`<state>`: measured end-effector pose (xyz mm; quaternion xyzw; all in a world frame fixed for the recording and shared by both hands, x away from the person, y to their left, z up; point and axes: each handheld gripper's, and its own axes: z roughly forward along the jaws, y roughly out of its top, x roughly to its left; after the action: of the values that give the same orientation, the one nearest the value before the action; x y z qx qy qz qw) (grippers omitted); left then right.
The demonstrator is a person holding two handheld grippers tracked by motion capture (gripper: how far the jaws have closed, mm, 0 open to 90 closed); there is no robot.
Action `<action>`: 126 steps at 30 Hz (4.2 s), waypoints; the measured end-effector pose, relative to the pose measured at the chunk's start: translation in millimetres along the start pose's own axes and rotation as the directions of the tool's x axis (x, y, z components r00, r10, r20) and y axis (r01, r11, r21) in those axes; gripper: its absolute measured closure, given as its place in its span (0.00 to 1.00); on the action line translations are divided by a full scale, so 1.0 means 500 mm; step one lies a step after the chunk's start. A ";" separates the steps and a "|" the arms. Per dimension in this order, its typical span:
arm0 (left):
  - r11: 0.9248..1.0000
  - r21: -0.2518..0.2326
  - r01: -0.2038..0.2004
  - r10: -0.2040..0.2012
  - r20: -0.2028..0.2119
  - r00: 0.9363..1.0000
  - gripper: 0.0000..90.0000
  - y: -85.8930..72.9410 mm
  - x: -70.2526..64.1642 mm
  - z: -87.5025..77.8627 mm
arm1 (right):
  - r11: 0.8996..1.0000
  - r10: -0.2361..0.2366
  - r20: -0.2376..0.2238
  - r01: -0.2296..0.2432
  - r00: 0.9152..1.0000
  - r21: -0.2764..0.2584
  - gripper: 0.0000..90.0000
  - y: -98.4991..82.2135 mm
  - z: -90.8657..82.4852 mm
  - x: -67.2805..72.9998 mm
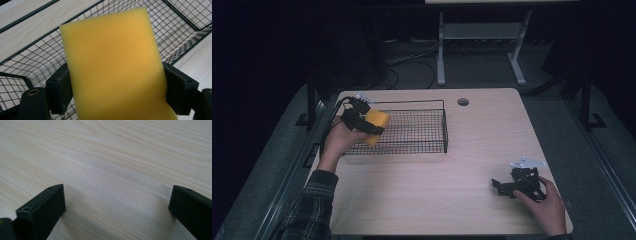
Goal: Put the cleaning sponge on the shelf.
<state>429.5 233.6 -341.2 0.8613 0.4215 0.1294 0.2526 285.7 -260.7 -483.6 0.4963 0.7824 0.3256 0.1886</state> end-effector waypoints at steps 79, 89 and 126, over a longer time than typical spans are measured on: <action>0.987 0.107 0.118 -0.111 -0.070 0.991 0.22 -0.044 0.132 0.128 | 1.000 0.002 0.000 -0.002 1.000 0.000 0.00 0.000 0.000 0.000; 0.985 0.121 0.125 -0.119 -0.060 0.991 0.21 -0.050 0.133 0.135 | 1.000 0.003 0.000 -0.003 1.000 0.000 0.00 0.000 0.000 0.000; 0.989 0.031 0.142 -0.139 -0.068 0.988 0.16 -0.044 0.127 0.075 | 1.000 0.000 0.000 0.000 1.000 0.000 0.00 0.000 0.000 0.000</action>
<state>470.2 283.1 -384.3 0.8290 0.4914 0.1319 0.2319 285.8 -260.7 -483.5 0.4961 0.7824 0.3257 0.1887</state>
